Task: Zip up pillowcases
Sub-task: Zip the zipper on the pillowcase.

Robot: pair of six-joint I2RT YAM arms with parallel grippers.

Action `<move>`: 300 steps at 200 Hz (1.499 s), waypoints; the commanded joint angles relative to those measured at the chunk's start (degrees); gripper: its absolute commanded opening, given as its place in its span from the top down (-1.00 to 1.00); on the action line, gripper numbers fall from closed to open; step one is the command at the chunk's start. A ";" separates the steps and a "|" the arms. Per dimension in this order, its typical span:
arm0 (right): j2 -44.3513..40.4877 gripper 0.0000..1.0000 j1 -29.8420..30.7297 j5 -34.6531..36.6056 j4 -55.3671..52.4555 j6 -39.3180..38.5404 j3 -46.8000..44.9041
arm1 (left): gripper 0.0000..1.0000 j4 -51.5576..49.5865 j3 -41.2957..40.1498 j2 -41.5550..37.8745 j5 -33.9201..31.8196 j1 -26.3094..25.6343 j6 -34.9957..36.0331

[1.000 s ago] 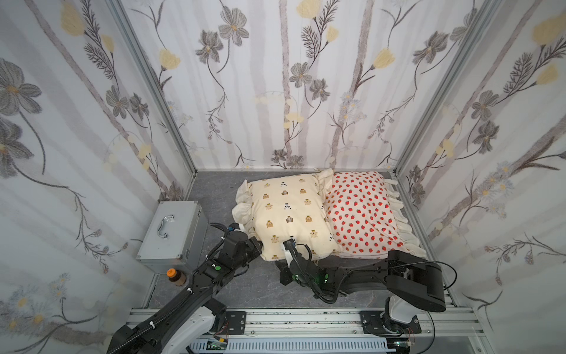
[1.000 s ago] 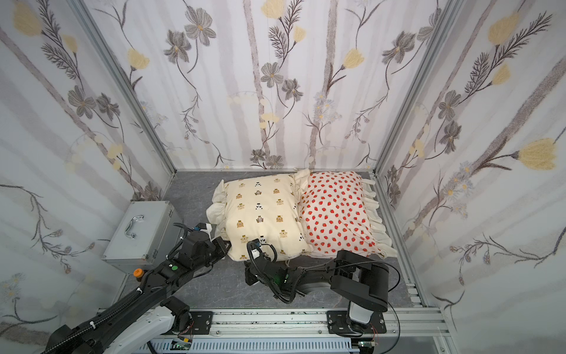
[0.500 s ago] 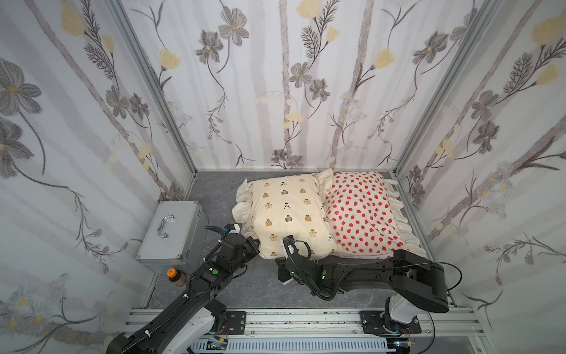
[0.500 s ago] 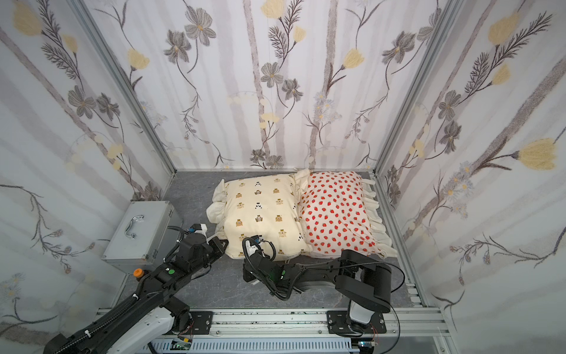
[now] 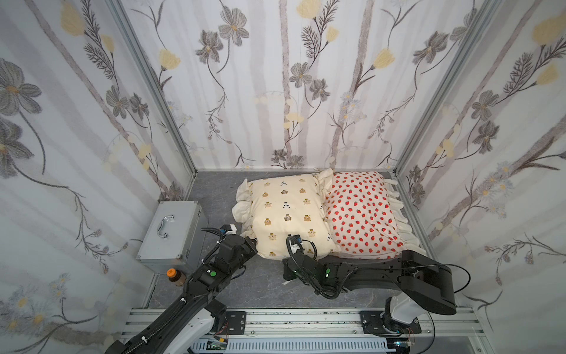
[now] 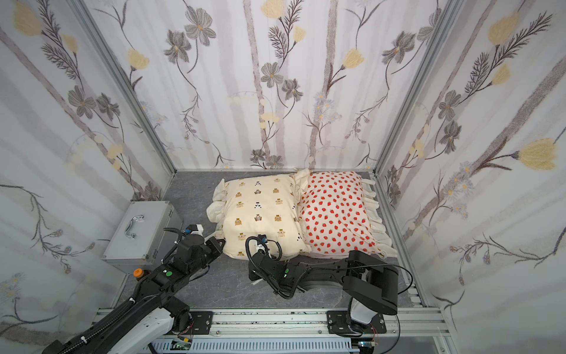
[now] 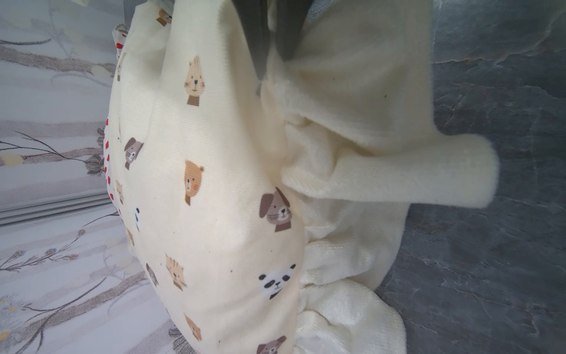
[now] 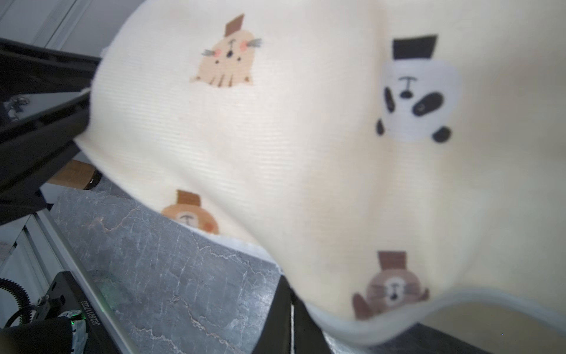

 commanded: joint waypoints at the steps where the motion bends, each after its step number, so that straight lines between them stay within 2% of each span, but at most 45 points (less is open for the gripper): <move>1: -1.13 1.00 -0.37 1.37 -2.45 1.62 -0.74 | 1.00 -0.24 0.85 -0.42 -3.05 0.43 -0.25; 113: -7.81 1.00 -4.86 0.08 -6.03 3.77 -8.20 | 1.00 -1.95 1.77 -1.00 -0.53 8.15 1.43; 150: -9.01 1.00 -6.06 -0.68 -7.13 4.42 -9.67 | 1.00 -1.44 2.09 0.00 0.87 10.80 1.57; 220: -16.66 1.00 -8.29 -4.24 -8.12 5.82 -13.72 | 1.00 -0.54 3.99 3.72 2.63 15.31 2.38; 300: -22.98 1.00 -12.34 -2.15 -15.93 7.86 -16.26 | 1.00 -1.64 5.87 4.67 2.65 18.17 3.53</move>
